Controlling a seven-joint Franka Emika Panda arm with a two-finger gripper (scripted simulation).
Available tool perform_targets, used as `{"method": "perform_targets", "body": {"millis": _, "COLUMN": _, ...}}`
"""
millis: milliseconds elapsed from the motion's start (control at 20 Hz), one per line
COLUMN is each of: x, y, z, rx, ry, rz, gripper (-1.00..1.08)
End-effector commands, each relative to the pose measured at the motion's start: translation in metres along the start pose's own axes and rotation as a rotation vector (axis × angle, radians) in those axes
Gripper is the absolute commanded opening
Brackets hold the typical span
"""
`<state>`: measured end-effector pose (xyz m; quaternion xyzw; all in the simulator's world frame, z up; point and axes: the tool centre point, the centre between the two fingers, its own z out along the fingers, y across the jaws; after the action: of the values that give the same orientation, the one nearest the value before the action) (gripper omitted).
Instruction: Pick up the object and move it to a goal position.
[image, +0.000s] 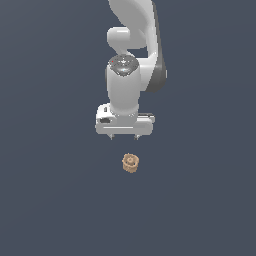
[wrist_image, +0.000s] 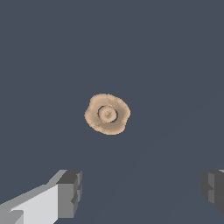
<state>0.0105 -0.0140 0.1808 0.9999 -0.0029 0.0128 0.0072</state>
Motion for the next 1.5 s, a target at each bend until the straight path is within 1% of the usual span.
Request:
{"method": "perform_targets", "body": {"millis": 0, "x": 0.0, "y": 0.0, "z": 0.0, "rx": 0.0, "ry": 0.0, "rz": 0.0, "gripper": 1.0}}
{"method": "perform_targets", "body": {"millis": 150, "x": -0.002, "y": 0.001, "z": 0.002, "rx": -0.001, "ry": -0.009, "rz": 0.003, "gripper": 1.0}}
{"method": "perform_targets", "body": {"millis": 400, "x": -0.012, "y": 0.005, "z": 0.009, "rx": -0.005, "ry": -0.044, "rz": 0.022, "gripper": 1.0}}
{"method": "perform_targets", "body": {"millis": 800, "x": -0.011, "y": 0.005, "z": 0.01, "rx": -0.005, "ry": -0.045, "rz": 0.003, "gripper": 1.0}}
{"method": "perform_targets", "body": {"millis": 1150, "x": -0.007, "y": 0.003, "z": 0.016, "rx": -0.006, "ry": -0.045, "rz": -0.091, "gripper": 1.0}}
{"method": "perform_targets", "body": {"millis": 1450, "x": 0.0, "y": -0.001, "z": 0.025, "rx": -0.006, "ry": -0.046, "rz": -0.228, "gripper": 1.0}}
